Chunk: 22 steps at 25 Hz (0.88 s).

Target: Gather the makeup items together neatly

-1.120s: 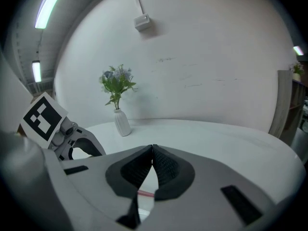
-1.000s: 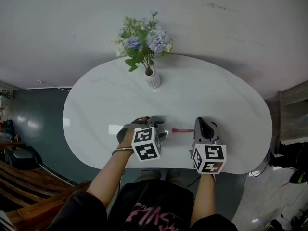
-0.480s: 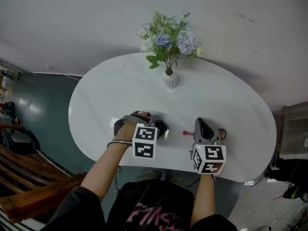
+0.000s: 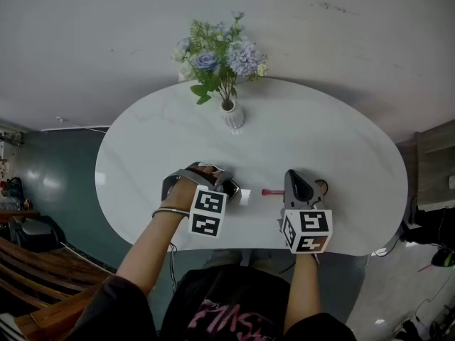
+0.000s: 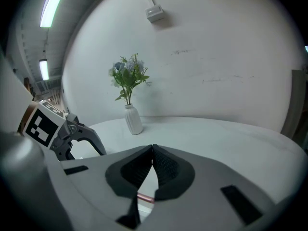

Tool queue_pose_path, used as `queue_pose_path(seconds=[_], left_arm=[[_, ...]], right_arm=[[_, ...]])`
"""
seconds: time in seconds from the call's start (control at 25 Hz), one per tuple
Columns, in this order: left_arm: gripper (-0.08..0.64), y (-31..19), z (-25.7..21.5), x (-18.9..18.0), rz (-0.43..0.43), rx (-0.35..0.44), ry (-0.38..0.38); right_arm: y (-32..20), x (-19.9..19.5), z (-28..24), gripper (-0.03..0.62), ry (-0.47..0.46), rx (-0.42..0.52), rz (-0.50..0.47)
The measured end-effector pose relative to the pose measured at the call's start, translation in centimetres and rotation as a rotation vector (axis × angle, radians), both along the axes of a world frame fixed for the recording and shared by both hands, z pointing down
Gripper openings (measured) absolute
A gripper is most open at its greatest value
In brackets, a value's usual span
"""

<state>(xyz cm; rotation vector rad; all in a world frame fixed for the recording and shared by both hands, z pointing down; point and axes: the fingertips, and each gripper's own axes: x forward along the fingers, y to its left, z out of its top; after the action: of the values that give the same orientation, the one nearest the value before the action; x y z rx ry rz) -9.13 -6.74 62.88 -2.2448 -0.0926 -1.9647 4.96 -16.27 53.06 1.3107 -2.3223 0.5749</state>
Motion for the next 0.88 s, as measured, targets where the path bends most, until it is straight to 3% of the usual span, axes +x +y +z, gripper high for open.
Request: queue_pose_path(seconds=[0.16, 0.28, 0.68, 0.88], left_arm=[[0.336, -0.3, 0.7, 0.1, 0.015, -0.008, -0.033], [0.334, -0.3, 0.6, 0.2, -0.01, -0.028, -0.013], [0.307, 0.2, -0.4, 1.5, -0.382, -0.098, 0.144], [0.307, 0.1, -0.5, 2.9, -0.416, -0.085, 0.176]], right_arm=[[0.3, 0.4, 0.2, 0.063, 0.002, -0.003, 0.01], [0.2, 0.7, 0.3, 0.063, 0.006, -0.005, 0.015], [0.1, -0.4, -0.1, 0.063, 0.012, 0.001, -0.021], [0.2, -0.6, -0.1, 0.063, 0.018, 0.0, -0.035]])
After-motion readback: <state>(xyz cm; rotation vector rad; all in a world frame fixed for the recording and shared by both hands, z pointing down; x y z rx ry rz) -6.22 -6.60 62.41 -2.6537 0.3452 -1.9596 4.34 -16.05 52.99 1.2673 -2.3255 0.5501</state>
